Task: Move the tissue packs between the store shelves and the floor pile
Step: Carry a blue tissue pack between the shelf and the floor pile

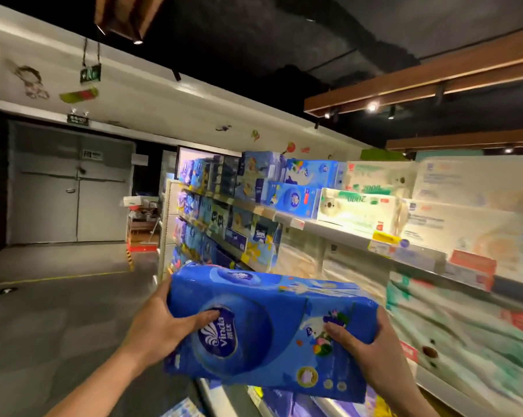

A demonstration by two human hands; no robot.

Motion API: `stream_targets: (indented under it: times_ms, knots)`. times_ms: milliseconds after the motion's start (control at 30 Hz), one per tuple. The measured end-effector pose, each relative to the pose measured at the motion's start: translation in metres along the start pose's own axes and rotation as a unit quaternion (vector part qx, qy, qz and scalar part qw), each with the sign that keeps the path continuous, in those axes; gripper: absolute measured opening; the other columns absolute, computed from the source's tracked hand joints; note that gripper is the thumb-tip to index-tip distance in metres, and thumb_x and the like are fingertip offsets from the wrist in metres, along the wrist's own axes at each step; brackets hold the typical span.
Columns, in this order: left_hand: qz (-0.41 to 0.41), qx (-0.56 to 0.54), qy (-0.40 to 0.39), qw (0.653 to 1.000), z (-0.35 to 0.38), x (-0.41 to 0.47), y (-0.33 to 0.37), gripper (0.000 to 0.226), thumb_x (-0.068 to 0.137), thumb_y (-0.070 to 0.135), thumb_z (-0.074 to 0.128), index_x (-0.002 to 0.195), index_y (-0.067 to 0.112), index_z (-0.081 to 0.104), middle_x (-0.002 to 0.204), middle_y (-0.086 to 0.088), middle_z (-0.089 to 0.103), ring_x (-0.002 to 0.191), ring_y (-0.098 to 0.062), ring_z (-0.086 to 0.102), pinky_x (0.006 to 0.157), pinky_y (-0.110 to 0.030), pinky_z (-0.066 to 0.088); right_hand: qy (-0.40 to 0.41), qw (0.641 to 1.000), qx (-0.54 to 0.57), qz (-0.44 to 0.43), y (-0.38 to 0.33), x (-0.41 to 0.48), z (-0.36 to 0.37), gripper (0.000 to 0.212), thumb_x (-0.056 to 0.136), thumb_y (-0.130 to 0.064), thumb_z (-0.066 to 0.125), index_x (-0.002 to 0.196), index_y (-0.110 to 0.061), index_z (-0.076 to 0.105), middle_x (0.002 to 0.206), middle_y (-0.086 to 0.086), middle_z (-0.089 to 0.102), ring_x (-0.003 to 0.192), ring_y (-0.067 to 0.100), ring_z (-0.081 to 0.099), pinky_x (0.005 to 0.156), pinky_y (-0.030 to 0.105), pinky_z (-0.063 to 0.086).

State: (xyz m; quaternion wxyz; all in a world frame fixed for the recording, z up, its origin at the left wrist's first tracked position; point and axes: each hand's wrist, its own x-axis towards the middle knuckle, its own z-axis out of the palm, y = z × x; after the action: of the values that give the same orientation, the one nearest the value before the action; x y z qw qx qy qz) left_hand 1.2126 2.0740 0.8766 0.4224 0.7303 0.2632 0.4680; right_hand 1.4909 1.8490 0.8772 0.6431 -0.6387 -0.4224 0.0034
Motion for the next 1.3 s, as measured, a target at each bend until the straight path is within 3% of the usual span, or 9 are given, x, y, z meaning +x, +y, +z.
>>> stream_targets:
  times_ms: [67,200,333,500,633,733,900,1000,1300]
  knots:
    - [0.013,0.0,-0.005,1.0,-0.007,0.055,-0.033,0.105,0.033,0.072,0.091,0.126,0.036,0.057,0.113,0.012,0.073,0.101,-0.008,0.07,0.089,-0.042,0.058,0.015,1.0,-0.002,-0.006,0.019,0.034,0.038,0.066,0.054,-0.041,0.087,0.114,-0.027,0.063,0.098,-0.023,0.074,0.088,-0.003,0.071,0.067,0.011,0.053]
    - [0.042,-0.018,-0.028,0.999,-0.015,0.172,-0.086,0.078,0.046,0.052,0.096,0.113,0.041,0.059,0.102,0.026,0.072,0.091,0.003,0.07,0.078,-0.029,0.057,0.051,0.999,-0.017,-0.004,0.052,0.105,0.113,0.072,0.051,-0.048,0.088,0.118,-0.03,0.065,0.103,-0.021,0.075,0.096,0.0,0.071,0.074,0.014,0.054]
    - [0.065,-0.027,-0.068,0.995,-0.014,0.291,-0.112,0.066,0.054,0.042,0.095,0.11,0.041,0.06,0.096,0.038,0.068,0.086,0.012,0.067,0.073,-0.018,0.055,0.062,0.997,-0.041,-0.012,0.059,0.179,0.167,0.074,0.053,-0.035,0.09,0.121,-0.024,0.062,0.1,-0.025,0.075,0.094,-0.006,0.07,0.072,0.007,0.05]
    - [0.085,-0.061,-0.079,0.991,0.012,0.416,-0.137,0.084,0.05,0.05,0.096,0.122,0.037,0.053,0.104,0.021,0.07,0.09,0.008,0.067,0.073,-0.02,0.054,0.104,0.992,-0.075,-0.011,0.068,0.262,0.192,0.106,0.033,-0.056,0.099,0.125,-0.027,0.056,0.112,-0.012,0.074,0.104,0.007,0.071,0.086,0.034,0.057]
    - [0.082,-0.072,-0.067,0.992,0.047,0.496,-0.145,0.091,0.044,0.058,0.09,0.115,0.022,0.047,0.102,0.01,0.064,0.089,-0.007,0.065,0.074,-0.033,0.054,0.165,0.979,-0.114,-0.036,0.08,0.325,0.205,0.074,0.048,-0.044,0.097,0.111,-0.025,0.064,0.104,-0.01,0.076,0.095,0.01,0.074,0.086,0.046,0.059]
    - [0.111,-0.068,-0.078,0.988,0.069,0.546,-0.143,0.08,0.049,0.054,0.087,0.11,0.018,0.05,0.099,0.011,0.064,0.086,-0.001,0.062,0.067,-0.024,0.048,0.198,0.971,-0.126,-0.053,0.088,0.373,0.208,0.06,0.056,-0.035,0.093,0.107,-0.019,0.067,0.1,-0.007,0.078,0.092,0.011,0.074,0.087,0.048,0.059]
    - [0.163,-0.124,-0.127,0.97,0.094,0.627,-0.133,0.068,0.066,0.017,0.091,0.122,0.015,0.053,0.11,0.009,0.068,0.086,0.012,0.066,0.07,-0.01,0.052,0.24,0.952,-0.166,-0.093,0.074,0.451,0.214,0.086,0.04,-0.078,0.084,0.104,-0.022,0.069,0.097,-0.012,0.077,0.09,0.008,0.074,0.082,0.038,0.059]
    - [0.195,-0.113,-0.121,0.967,0.109,0.677,-0.12,0.064,0.064,0.033,0.093,0.117,0.024,0.058,0.107,0.013,0.069,0.093,0.002,0.066,0.08,-0.024,0.054,0.261,0.942,-0.181,-0.109,0.059,0.496,0.212,0.069,0.047,-0.063,0.089,0.101,-0.024,0.07,0.094,-0.013,0.077,0.088,0.009,0.074,0.083,0.049,0.06]
    - [0.229,-0.148,-0.111,0.956,0.189,0.838,-0.071,0.083,0.059,0.036,0.096,0.128,0.013,0.056,0.119,0.001,0.068,0.104,-0.015,0.066,0.085,-0.03,0.055,0.325,0.9,-0.25,-0.152,0.027,0.626,0.202,0.094,0.039,-0.079,0.083,0.11,-0.019,0.07,0.104,-0.006,0.077,0.092,0.008,0.073,0.088,0.041,0.06]
